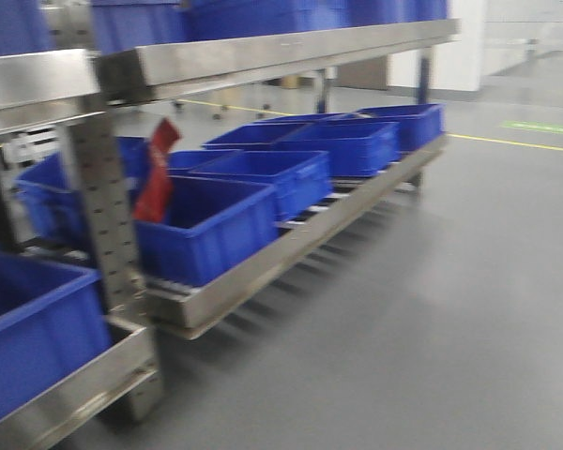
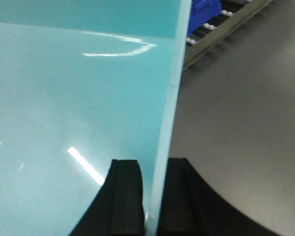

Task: Move two blue bins to right shelf middle
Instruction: 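Hold the bin while the base drives to the other shelf unit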

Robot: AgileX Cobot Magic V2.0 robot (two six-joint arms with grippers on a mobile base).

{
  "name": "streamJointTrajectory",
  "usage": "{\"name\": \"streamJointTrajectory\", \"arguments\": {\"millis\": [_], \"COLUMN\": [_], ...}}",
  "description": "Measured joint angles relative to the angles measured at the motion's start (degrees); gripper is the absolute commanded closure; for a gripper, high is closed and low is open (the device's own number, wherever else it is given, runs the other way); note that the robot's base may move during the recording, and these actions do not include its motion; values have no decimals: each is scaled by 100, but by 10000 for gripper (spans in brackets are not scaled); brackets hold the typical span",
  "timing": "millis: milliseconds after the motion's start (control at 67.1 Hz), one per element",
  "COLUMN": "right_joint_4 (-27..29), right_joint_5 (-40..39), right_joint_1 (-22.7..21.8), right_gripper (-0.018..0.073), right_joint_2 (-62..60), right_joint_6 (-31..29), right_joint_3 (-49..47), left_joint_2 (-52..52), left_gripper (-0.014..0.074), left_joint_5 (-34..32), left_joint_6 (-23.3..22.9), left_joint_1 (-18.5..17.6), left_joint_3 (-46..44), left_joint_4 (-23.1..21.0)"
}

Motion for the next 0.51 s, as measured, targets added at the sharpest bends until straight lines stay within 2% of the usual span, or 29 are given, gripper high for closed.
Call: {"name": "streamJointTrajectory", "arguments": {"millis": [506], "right_joint_4": [0], "right_joint_5": [0], "right_joint_1": [0], "right_gripper": [711], "right_joint_2": [0], "right_joint_6": [0], "right_joint_3": [0], "left_joint_2": [0], "left_gripper": [707], "left_joint_5": [0], "left_joint_6": [0], "left_joint_1": [0], "left_joint_3": [0], "left_joint_4": [21]}}
